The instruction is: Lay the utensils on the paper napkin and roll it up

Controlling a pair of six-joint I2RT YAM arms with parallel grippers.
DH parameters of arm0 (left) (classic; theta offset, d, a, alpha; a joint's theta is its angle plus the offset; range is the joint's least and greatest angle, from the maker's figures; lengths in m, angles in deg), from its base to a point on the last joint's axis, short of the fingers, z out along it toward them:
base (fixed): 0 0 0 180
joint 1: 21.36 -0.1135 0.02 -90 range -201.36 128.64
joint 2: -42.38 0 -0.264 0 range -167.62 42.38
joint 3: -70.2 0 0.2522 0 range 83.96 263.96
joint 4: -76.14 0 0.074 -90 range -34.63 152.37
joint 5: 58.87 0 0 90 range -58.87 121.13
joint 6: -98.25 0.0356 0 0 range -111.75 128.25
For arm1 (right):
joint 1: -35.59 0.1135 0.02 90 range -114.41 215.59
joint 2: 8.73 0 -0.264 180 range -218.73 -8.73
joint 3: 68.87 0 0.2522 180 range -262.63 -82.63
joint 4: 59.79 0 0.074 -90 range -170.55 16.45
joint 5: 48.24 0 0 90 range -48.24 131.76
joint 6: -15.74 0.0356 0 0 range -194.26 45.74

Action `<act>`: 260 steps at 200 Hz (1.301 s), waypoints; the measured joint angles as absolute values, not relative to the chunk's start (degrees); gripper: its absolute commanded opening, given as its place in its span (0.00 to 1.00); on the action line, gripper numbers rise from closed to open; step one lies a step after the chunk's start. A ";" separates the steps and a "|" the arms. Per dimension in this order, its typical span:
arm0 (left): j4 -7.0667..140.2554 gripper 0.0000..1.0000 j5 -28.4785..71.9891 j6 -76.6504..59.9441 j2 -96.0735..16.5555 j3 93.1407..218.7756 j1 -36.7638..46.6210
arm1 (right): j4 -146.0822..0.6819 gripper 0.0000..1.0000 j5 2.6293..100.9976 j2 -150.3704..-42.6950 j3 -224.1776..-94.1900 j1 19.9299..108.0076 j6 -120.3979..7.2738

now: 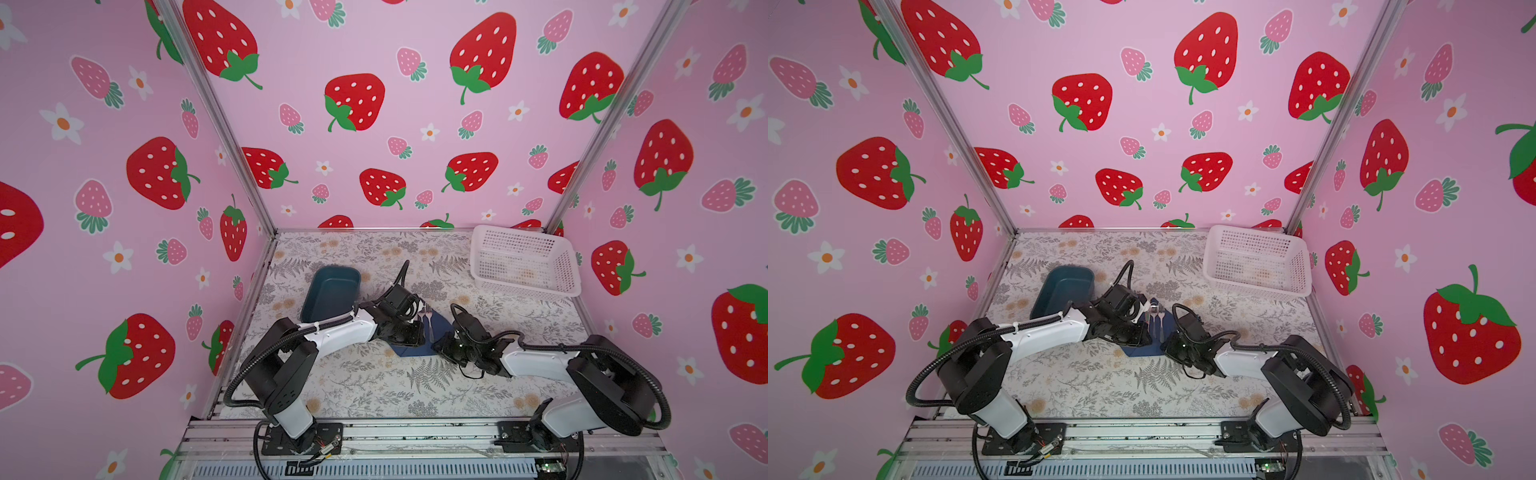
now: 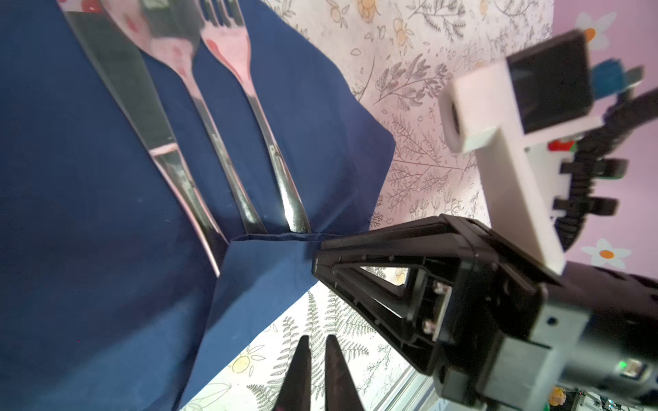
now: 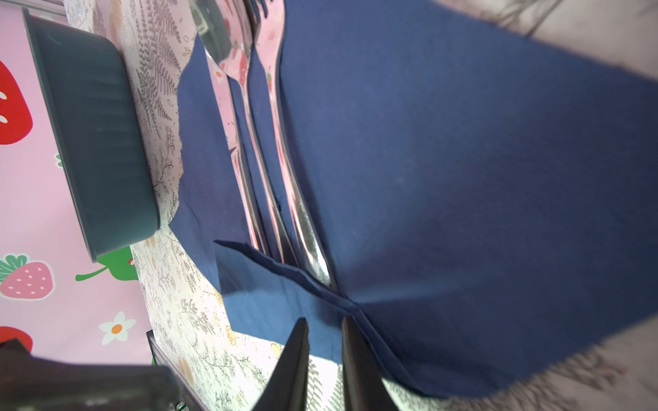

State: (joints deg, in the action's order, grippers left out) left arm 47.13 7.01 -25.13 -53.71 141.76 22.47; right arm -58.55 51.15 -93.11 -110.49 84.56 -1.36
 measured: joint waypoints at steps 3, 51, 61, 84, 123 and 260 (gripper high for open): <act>47.19 0.11 6.99 -25.20 -54.02 141.80 22.67 | -58.55 0.21 51.15 -93.11 -110.44 84.56 -1.31; 47.52 0.11 7.20 -26.73 -61.23 146.00 25.80 | -57.98 0.21 51.21 -93.09 -109.88 84.43 -0.99; 47.35 0.11 7.84 -27.06 -61.93 146.52 26.01 | -57.91 0.21 51.24 -93.02 -109.68 84.25 -0.96; 47.00 0.09 8.93 -27.89 -62.82 147.46 26.04 | -57.72 0.21 51.32 -93.00 -109.59 84.05 -0.88; 45.60 0.09 10.61 -29.02 -64.09 148.73 26.15 | -57.34 0.21 51.26 -92.94 -109.39 84.05 -0.72; 44.18 0.12 10.79 -29.02 -66.17 150.24 26.56 | -59.20 0.33 53.14 -82.75 -103.67 71.25 -4.16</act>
